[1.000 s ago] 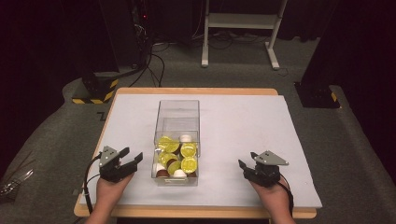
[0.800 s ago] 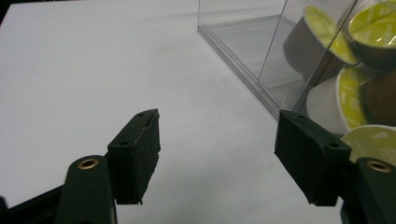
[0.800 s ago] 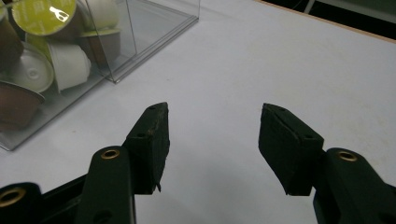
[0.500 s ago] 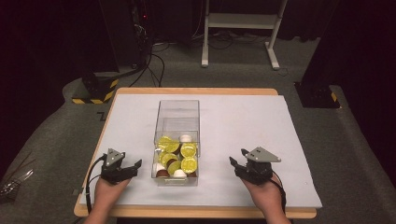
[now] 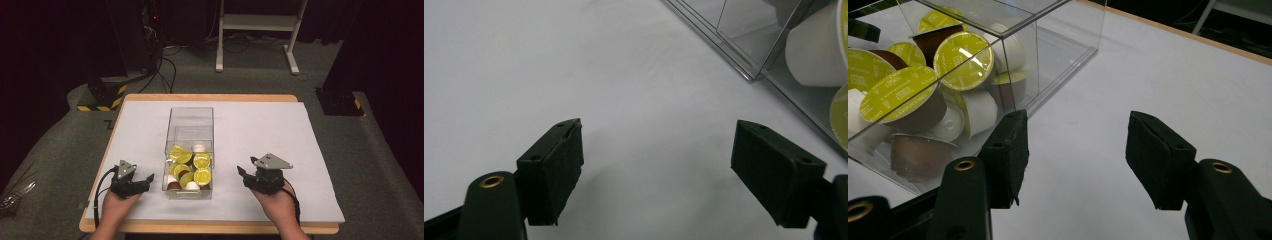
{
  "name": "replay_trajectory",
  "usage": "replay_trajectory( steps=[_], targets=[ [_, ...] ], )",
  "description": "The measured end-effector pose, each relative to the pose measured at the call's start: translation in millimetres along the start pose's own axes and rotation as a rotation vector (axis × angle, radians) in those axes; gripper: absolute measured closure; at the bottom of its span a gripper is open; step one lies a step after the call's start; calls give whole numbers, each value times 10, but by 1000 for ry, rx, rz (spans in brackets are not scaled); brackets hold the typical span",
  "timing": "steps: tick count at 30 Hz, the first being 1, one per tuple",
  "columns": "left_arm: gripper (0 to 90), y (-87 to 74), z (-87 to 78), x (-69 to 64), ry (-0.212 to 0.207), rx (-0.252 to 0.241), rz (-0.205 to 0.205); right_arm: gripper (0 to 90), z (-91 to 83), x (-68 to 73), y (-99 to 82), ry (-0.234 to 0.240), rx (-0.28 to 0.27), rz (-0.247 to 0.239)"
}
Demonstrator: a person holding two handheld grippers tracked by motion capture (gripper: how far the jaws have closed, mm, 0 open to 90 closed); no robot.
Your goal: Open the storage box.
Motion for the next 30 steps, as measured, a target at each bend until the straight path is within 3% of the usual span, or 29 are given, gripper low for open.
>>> replay_trajectory(
  steps=[14,25,26,30],
  targets=[
    [212,-4,-9,1,-17,12,-1,463,-8,109,227,16,-13,2],
    [206,1,-21,14,-20,11,7,424,62,305,425,91,11,-40],
    [206,0,-14,-1,-23,-4,-16,423,55,327,445,97,8,-43],
    [204,0,-19,1,-28,-2,-9,415,56,404,514,128,11,-62]
  ],
)
Point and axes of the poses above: each handheld gripper's, and its own axes: z roughly forward along the jaws, y roughly out of its top, x roughly to its left, the point moved 1 cm from there along z, roughly forward along the jaws, and after that the axes turned 3 degrees about x, right-handed, at the moved point
